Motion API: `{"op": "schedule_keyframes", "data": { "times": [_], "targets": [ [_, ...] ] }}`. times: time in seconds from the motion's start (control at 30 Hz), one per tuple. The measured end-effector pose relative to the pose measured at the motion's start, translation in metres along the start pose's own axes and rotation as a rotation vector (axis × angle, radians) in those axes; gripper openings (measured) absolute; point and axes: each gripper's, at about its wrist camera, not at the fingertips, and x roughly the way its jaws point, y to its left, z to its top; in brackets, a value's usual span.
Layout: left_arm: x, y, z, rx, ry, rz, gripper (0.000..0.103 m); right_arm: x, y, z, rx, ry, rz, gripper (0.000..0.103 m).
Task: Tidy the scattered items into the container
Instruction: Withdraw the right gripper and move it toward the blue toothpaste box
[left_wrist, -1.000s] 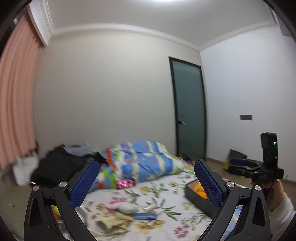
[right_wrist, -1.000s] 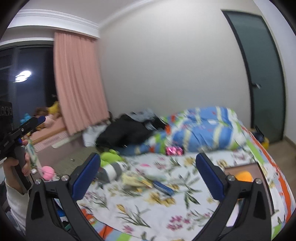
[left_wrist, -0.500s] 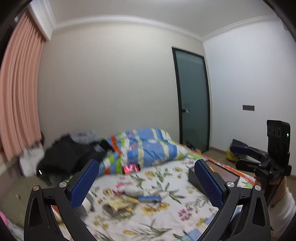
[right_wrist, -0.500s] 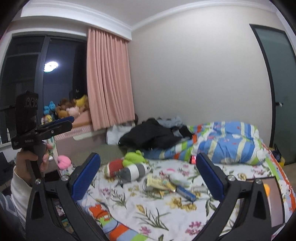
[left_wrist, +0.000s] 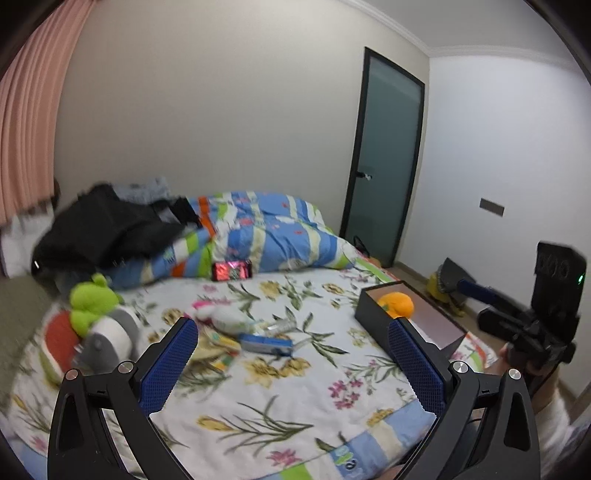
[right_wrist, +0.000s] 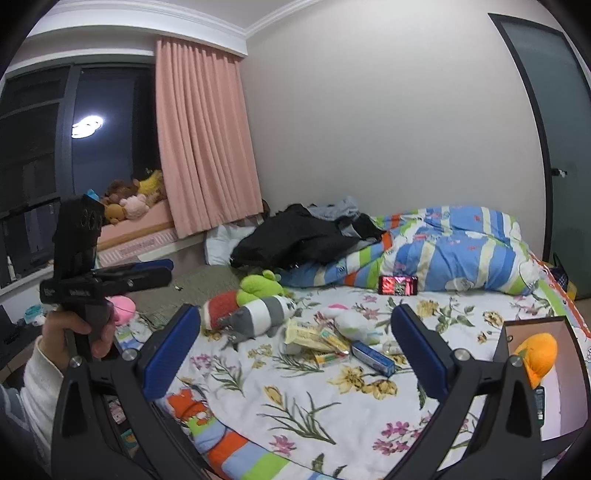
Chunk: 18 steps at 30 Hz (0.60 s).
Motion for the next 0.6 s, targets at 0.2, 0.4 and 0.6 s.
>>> {"op": "schedule_keyframes", "data": {
  "times": [0.2, 0.4, 0.6],
  "targets": [
    [0.028, 0.017, -0.013, -0.07, 0.039, -0.027, 0.103, 0.027, -0.018, -0.018, 0.022, 0.05, -0.008, 0.103],
    [0.057, 0.031, -0.027, -0.136, 0.097, -0.075, 0.103, 0.056, -0.038, -0.039, 0.04, 0.101, -0.007, 0.103],
    [0.089, 0.047, -0.038, -0.182, 0.138, -0.079, 0.103, 0.087, -0.05, -0.057, 0.026, 0.158, -0.008, 0.103]
  ]
}}
